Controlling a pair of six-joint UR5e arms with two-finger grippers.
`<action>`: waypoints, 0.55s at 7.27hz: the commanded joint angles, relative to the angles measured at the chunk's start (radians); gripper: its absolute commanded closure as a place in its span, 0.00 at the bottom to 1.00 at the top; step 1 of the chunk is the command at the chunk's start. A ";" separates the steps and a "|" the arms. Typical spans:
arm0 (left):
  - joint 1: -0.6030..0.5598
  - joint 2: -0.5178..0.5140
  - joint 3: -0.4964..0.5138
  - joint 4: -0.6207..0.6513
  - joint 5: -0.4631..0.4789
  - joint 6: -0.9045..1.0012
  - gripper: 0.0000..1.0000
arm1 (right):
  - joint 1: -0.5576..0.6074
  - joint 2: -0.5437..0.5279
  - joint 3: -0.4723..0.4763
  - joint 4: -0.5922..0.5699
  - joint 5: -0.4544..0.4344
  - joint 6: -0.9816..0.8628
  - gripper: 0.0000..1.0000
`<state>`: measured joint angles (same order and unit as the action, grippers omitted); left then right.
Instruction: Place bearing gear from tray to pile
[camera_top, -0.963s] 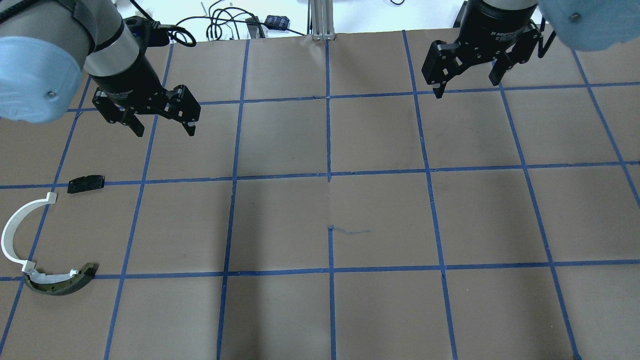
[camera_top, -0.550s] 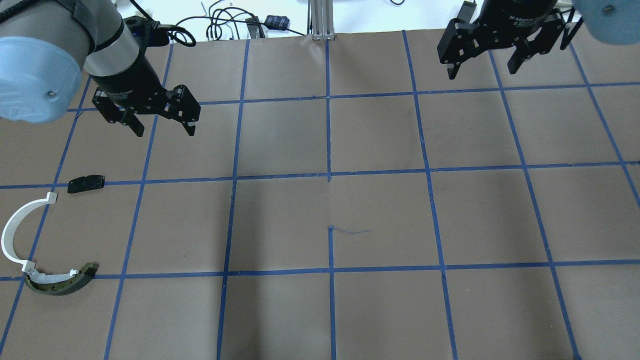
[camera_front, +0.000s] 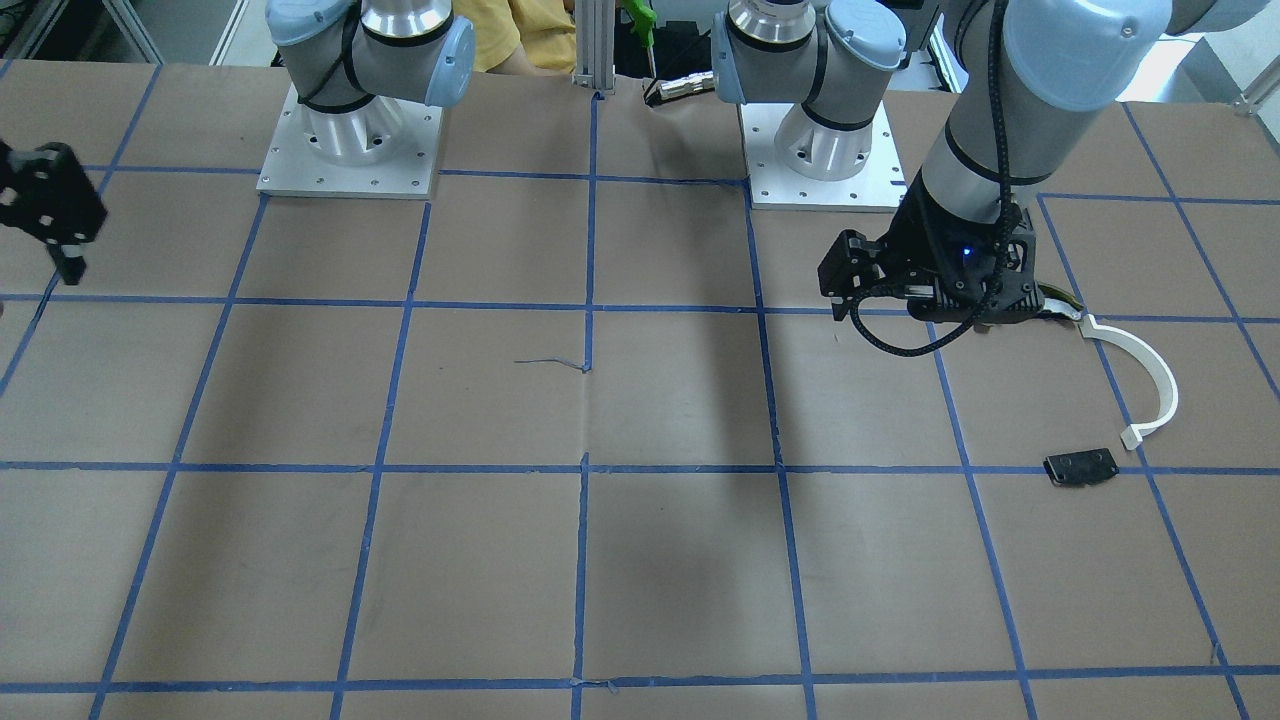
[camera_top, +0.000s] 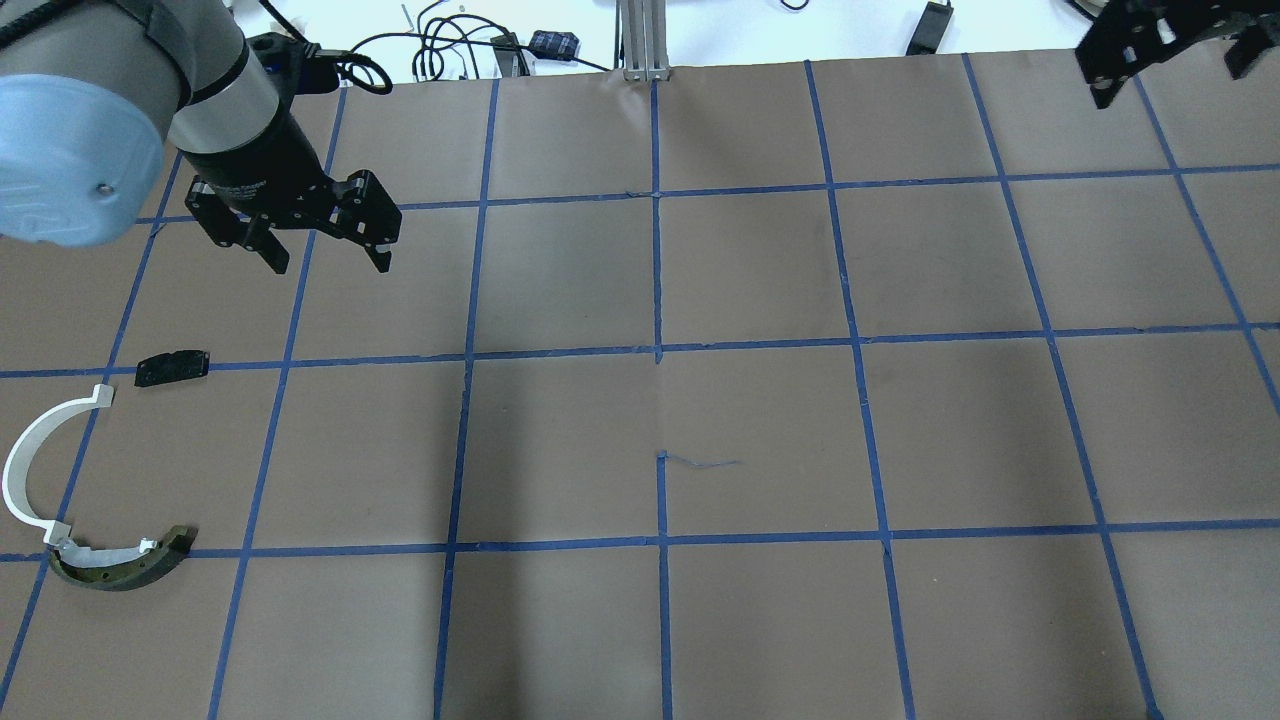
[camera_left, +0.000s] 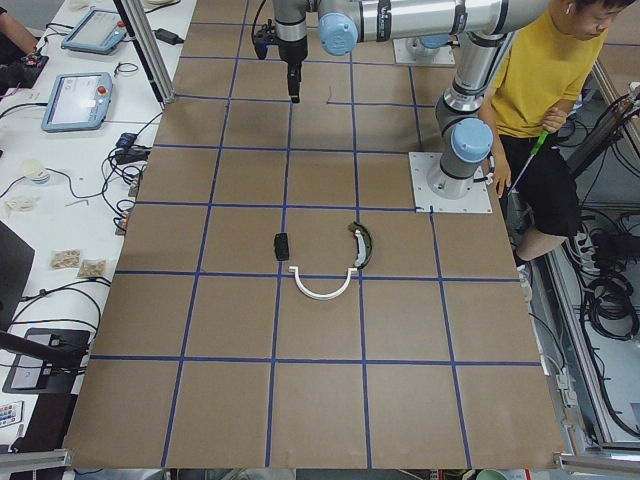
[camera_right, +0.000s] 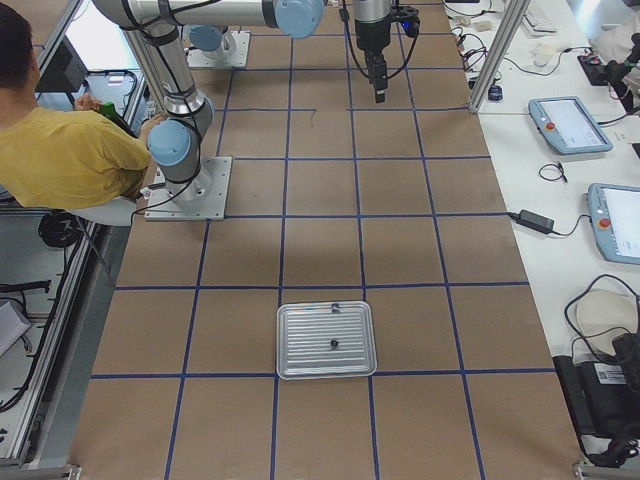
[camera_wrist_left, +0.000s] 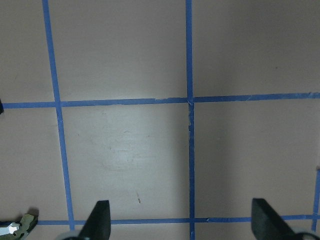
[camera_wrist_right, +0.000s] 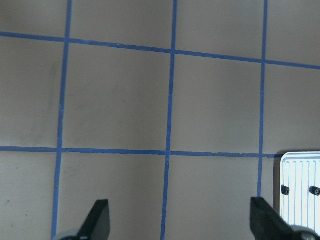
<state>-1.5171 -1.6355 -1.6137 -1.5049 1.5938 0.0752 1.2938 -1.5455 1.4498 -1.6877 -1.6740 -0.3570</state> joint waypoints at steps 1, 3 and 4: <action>0.000 -0.001 0.000 0.000 0.000 0.000 0.00 | -0.266 0.069 0.042 0.005 0.080 -0.255 0.00; 0.000 -0.003 0.000 0.000 0.000 -0.002 0.00 | -0.462 0.207 0.078 -0.123 0.146 -0.520 0.00; 0.000 -0.003 -0.002 0.000 0.000 0.000 0.00 | -0.484 0.266 0.087 -0.186 0.129 -0.650 0.00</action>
<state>-1.5172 -1.6382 -1.6142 -1.5048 1.5938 0.0738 0.8696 -1.3536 1.5225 -1.7911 -1.5489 -0.8549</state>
